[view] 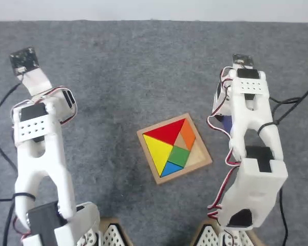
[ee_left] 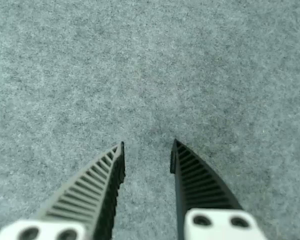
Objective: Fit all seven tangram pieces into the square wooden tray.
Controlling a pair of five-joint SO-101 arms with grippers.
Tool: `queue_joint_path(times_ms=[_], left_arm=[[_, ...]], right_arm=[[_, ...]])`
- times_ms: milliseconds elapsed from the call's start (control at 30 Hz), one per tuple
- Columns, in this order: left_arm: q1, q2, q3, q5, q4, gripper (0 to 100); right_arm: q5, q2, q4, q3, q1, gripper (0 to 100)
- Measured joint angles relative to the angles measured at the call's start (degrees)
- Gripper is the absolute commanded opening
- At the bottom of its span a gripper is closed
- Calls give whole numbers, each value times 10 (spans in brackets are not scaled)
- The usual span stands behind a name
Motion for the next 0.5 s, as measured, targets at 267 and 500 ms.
queue_joint_path(times_ms=[267,500], left_arm=[[0,0,0,0,0,152],[0,0,0,0,0,152]], right_arm=[[-1,87,-9,-64,-3,335],[-1,156,-11,-111,-4,132]])
